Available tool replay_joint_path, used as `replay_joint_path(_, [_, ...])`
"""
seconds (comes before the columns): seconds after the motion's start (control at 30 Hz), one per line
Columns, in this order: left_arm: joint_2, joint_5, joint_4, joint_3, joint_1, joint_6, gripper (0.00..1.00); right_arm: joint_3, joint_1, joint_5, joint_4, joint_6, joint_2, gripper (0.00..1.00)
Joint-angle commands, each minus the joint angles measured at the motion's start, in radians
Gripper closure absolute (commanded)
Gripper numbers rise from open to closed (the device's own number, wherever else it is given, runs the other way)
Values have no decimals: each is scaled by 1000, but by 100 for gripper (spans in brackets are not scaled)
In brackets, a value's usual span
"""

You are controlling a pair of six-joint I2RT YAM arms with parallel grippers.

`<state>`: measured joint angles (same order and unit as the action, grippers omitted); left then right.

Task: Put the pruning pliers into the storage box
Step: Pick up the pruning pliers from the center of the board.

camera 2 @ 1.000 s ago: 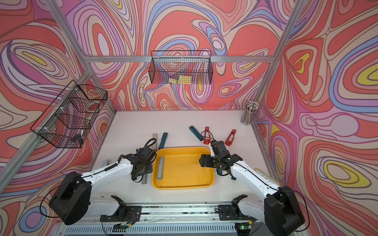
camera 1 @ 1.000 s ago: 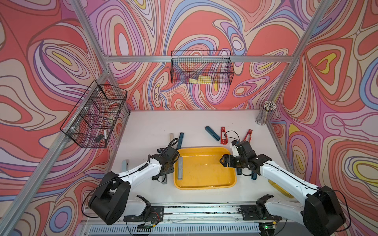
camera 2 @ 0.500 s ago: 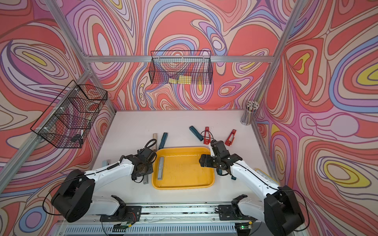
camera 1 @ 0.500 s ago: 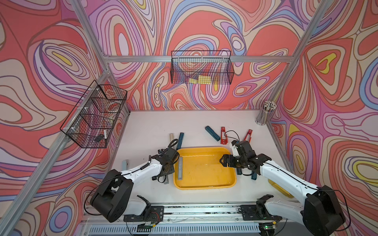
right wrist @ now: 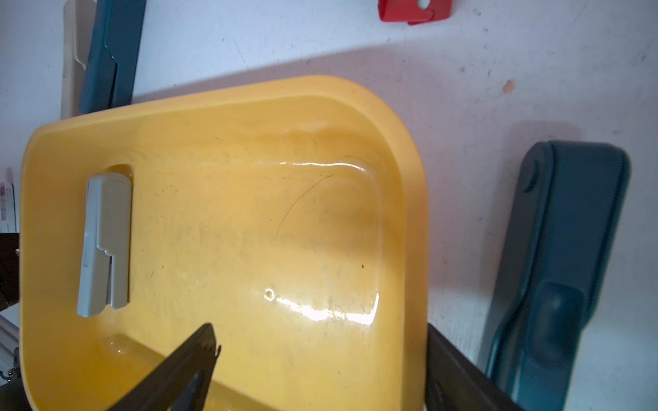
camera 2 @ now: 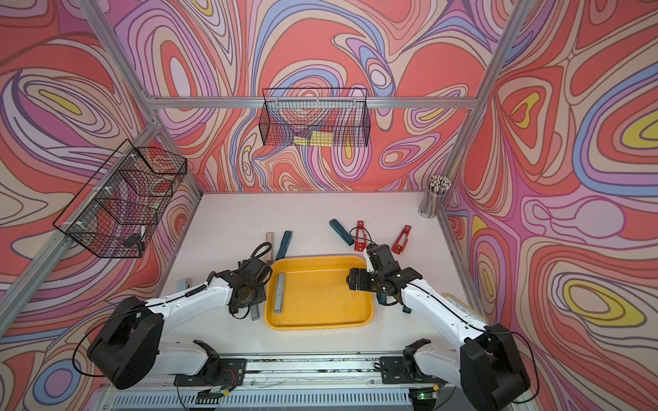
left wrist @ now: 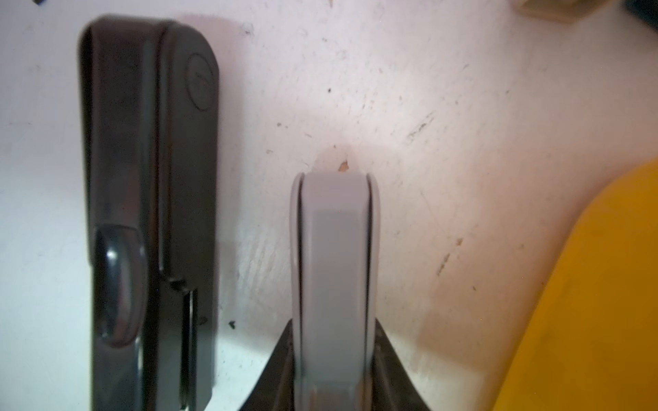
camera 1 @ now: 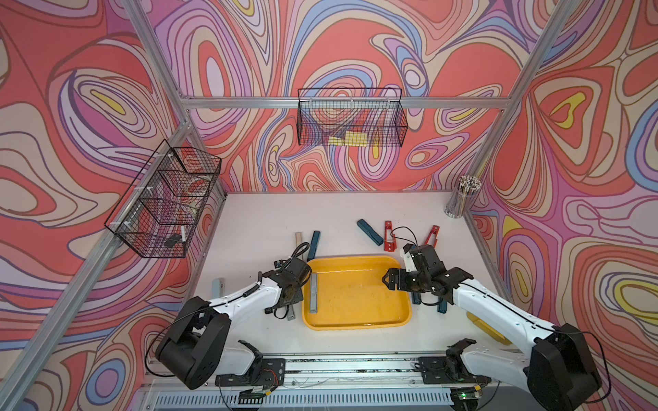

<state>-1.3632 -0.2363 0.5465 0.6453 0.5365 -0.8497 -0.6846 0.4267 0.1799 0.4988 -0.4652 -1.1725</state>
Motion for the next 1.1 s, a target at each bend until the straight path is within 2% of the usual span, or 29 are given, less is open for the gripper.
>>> replay_joint_path(0.0, [31, -38, 83, 4, -6, -20, 100, -24, 5, 3, 7, -4, 18, 10])
replay_joint_path(0.2, [51, -72, 158, 45, -7, -14, 100, -26, 6, 3, 3, 0, 5, 9])
replay_joint_path(0.6, [54, -73, 176, 80, -7, -2, 100, 10, 5, 2, -19, -4, 10, 9])
replay_joint_path(1.07, [179, -175, 341, 203, -7, 18, 100, 28, 6, 35, -69, -26, -19, 9])
